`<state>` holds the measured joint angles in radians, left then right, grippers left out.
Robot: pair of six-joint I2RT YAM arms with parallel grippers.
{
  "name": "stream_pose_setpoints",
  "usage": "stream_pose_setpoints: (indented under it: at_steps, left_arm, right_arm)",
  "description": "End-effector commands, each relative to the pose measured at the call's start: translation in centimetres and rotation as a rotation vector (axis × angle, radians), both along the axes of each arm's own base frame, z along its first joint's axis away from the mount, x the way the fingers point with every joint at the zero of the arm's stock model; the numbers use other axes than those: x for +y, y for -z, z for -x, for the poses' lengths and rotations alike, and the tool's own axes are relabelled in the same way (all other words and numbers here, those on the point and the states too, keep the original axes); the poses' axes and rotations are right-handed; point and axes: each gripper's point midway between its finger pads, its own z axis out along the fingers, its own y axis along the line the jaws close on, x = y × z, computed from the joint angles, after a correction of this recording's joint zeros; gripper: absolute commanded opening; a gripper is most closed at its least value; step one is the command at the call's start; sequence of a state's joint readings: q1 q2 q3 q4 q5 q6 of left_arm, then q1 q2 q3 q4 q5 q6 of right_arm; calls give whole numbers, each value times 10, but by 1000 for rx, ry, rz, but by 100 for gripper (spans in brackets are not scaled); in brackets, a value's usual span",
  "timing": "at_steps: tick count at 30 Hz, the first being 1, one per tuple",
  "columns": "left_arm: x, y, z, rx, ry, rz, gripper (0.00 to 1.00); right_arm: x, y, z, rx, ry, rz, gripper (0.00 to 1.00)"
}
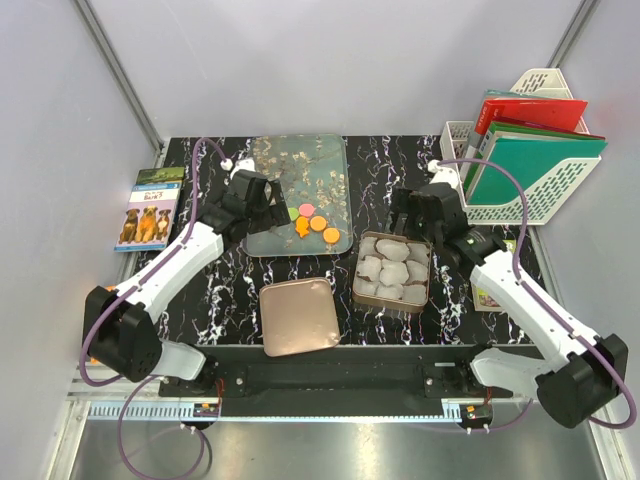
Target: Pack the cookies
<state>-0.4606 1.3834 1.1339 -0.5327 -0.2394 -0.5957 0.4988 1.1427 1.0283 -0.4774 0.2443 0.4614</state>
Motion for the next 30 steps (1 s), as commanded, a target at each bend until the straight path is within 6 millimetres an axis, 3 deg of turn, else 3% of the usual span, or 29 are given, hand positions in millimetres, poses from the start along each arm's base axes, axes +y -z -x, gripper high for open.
stream_pose_setpoints:
  at_steps: [1, 5, 10, 14, 23, 30]
  left_arm:
    - [4, -2, -3, 0, -8, -29, 99]
    - [9, 1, -4, 5, -16, -64, 99]
    - [12, -6, -15, -32, -8, -103, 99]
    - [13, -12, -33, -45, -22, -154, 99]
    - [15, 29, -78, 76, -98, -200, 98]
    - [40, 59, -88, 161, -158, -180, 93]
  right_arm:
    - [6, -23, -2, -87, -24, 192, 100]
    - [9, -29, -2, -114, 30, 345, 100]
    - [15, -35, 1, -163, 54, 227, 100]
    - [35, -52, 17, -230, -82, 69, 100]
    - [38, -28, 29, -158, -124, 73, 100]
    - [25, -22, 38, -164, -106, 74, 100]
